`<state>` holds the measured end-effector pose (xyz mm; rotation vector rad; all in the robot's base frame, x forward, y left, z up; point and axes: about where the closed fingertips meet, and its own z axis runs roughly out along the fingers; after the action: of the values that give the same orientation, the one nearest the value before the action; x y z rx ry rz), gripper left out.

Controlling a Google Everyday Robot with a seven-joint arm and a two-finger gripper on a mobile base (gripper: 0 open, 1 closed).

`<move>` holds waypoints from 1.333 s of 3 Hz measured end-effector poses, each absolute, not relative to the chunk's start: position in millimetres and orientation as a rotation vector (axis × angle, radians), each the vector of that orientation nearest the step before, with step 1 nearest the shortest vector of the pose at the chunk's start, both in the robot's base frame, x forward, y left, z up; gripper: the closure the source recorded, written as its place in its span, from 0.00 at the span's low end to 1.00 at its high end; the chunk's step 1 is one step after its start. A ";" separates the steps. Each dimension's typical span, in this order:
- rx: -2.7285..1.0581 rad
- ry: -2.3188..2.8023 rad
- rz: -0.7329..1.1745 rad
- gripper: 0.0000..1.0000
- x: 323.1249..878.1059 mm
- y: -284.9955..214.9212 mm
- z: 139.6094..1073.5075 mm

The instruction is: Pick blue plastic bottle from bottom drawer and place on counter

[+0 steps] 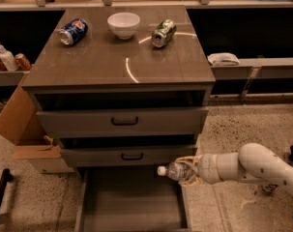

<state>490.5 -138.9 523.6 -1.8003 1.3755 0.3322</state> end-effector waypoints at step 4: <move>-1.910 1.181 0.109 1.00 503.2 -170.9 696.8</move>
Offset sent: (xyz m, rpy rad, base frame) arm 0.0186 -0.0475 0.1971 -0.0895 -0.2401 0.0796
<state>503.2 -170.9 696.8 -1.9095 1.1810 0.1094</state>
